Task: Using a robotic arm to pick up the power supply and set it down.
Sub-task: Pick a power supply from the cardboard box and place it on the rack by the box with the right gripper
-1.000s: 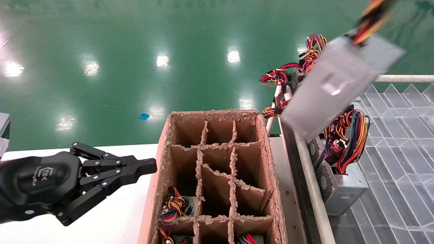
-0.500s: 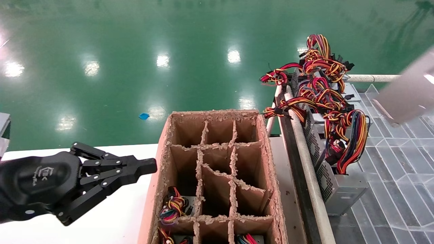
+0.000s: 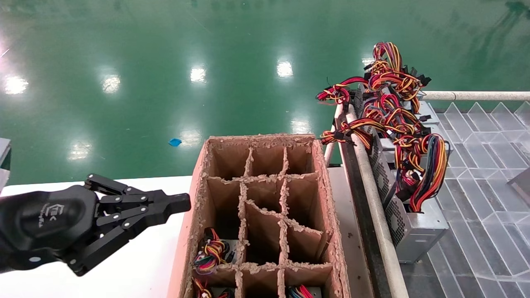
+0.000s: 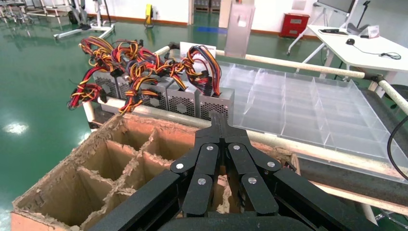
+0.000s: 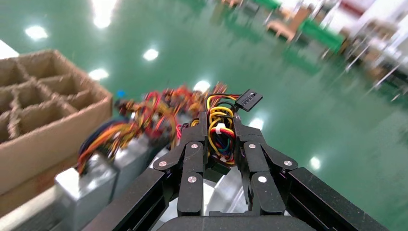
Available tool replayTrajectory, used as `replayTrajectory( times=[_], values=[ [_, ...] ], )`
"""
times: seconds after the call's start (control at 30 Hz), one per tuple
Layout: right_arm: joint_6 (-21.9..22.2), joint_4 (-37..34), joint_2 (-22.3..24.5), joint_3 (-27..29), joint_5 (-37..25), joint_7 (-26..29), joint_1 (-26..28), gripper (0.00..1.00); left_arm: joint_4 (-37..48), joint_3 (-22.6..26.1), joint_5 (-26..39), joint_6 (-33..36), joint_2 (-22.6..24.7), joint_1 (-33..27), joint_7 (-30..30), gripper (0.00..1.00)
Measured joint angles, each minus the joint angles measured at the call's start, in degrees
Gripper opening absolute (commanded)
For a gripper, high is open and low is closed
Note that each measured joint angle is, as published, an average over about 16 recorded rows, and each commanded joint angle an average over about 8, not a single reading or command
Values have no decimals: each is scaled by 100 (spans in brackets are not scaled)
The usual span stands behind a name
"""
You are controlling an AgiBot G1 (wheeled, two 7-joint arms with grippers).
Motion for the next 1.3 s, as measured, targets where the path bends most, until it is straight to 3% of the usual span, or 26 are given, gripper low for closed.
replayTrajectory(
  times=[0.3,0.67,1.3],
  values=[
    [-25,-158,42,-800,554,-265,-394,0,0,0,0,0,0,0,0,0],
    [14,257,408,-1974,1540,-485,-672,0,0,0,0,0,0,0,0,0],
    [270,1472,1362,-4145,2684,-1032,-51,0,0,0,0,0,0,0,0,0]
  ],
)
